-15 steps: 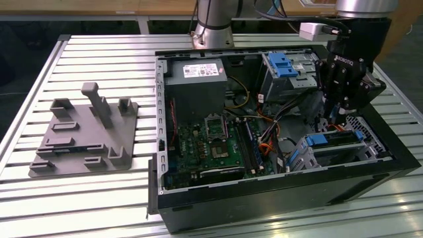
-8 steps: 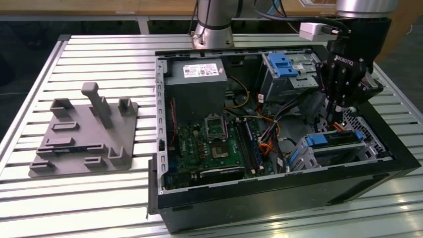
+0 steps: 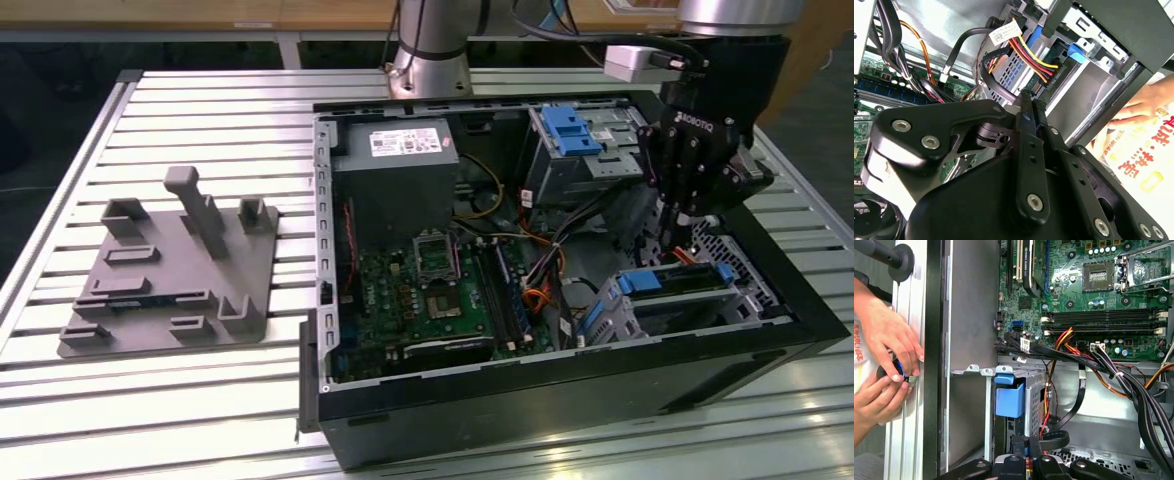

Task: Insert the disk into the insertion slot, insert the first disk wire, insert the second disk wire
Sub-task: 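Insert the second disk wire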

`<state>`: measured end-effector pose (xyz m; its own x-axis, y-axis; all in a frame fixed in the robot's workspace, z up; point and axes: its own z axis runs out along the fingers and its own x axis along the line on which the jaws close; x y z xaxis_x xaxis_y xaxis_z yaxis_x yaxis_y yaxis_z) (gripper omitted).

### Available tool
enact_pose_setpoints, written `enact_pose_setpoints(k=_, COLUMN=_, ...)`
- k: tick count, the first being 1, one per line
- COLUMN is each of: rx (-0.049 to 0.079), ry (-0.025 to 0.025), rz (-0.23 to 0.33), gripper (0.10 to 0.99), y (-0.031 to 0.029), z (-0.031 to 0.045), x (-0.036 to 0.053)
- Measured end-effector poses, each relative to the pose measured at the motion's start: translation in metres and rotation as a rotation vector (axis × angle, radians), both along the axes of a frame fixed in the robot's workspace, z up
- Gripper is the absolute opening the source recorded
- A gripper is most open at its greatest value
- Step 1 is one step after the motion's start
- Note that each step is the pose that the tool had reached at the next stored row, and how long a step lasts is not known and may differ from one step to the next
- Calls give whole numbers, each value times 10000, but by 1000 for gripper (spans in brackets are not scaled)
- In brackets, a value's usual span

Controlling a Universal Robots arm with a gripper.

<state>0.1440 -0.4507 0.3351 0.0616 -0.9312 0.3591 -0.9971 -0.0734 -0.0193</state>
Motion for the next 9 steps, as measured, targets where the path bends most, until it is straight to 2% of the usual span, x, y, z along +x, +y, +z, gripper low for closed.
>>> enact_pose_setpoints(k=3, rx=-8, ry=1, rz=-2, gripper=153, y=0, z=0, x=2)
enact_pose_setpoints(k=4, rx=-9, ry=25, rz=-4, gripper=153, y=0, z=0, x=16)
enact_pose_setpoints(k=5, rx=-9, ry=86, rz=-6, gripper=153, y=0, z=0, x=28)
enact_pose_setpoints(k=7, rx=-8, ry=268, rz=-5, gripper=153, y=0, z=0, x=54)
enact_pose_setpoints(k=9, rx=-8, ry=567, rz=-5, gripper=153, y=0, z=0, x=79)
